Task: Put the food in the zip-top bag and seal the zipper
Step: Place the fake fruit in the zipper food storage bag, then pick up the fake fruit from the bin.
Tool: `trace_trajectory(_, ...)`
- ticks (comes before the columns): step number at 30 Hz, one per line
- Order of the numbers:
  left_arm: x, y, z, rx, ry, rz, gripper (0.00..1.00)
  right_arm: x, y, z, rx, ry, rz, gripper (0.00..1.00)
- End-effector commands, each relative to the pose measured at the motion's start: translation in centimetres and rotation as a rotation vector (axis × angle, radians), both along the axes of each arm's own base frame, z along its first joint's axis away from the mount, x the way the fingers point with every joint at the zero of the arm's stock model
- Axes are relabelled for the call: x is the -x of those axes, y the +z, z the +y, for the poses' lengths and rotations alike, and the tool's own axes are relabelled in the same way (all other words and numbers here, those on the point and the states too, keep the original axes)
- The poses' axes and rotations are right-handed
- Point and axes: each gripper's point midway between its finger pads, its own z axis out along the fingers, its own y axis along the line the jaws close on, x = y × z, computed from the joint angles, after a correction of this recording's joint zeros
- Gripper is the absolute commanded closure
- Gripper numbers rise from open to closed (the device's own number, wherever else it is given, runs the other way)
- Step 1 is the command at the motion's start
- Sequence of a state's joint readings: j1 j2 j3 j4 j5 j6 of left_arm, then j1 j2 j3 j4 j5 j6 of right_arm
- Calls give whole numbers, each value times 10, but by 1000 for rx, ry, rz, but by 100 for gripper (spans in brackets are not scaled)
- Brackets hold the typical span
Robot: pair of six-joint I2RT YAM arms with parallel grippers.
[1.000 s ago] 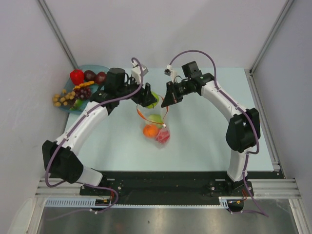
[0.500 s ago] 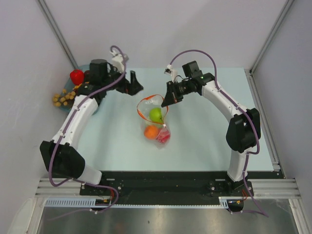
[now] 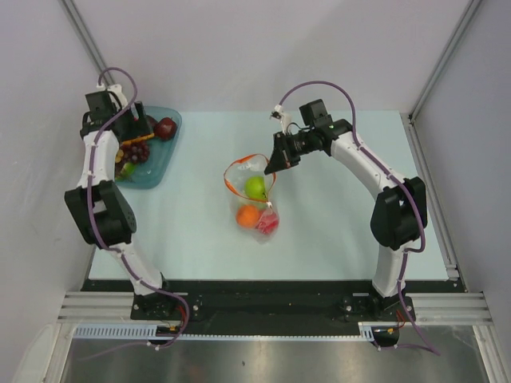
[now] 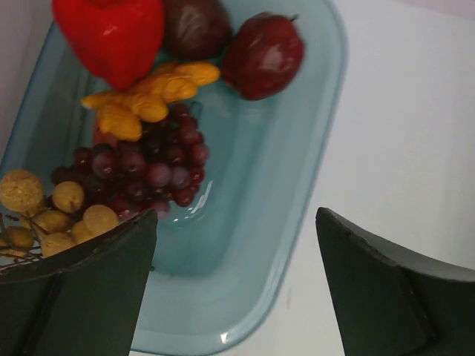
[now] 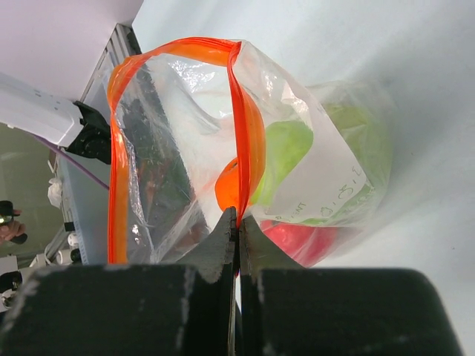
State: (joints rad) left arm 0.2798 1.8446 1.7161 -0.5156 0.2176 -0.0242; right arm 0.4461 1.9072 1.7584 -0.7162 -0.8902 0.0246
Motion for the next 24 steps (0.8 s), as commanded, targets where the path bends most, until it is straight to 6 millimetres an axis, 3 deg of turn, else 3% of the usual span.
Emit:
trace_trajectory(1, -10, -16, 49, -88, 138, 66, 7, -6, 14, 0, -42, 4, -52, 100)
trace_trajectory(8, -34, -63, 53, -70, 123, 135, 2, -16, 7, -4, -34, -18, -35, 100)
trace_trajectory(16, -42, -112, 73, -249, 76, 236, 4, -21, 2, -4, -29, -31, -17, 100)
trace_trajectory(20, -48, -125, 83, -324, 78, 268, 5, -22, 1, -3, -27, -32, -13, 100)
trace_trajectory(24, -55, -134, 72, -381, 39, 280, 9, -22, -2, -3, -19, -36, -8, 100)
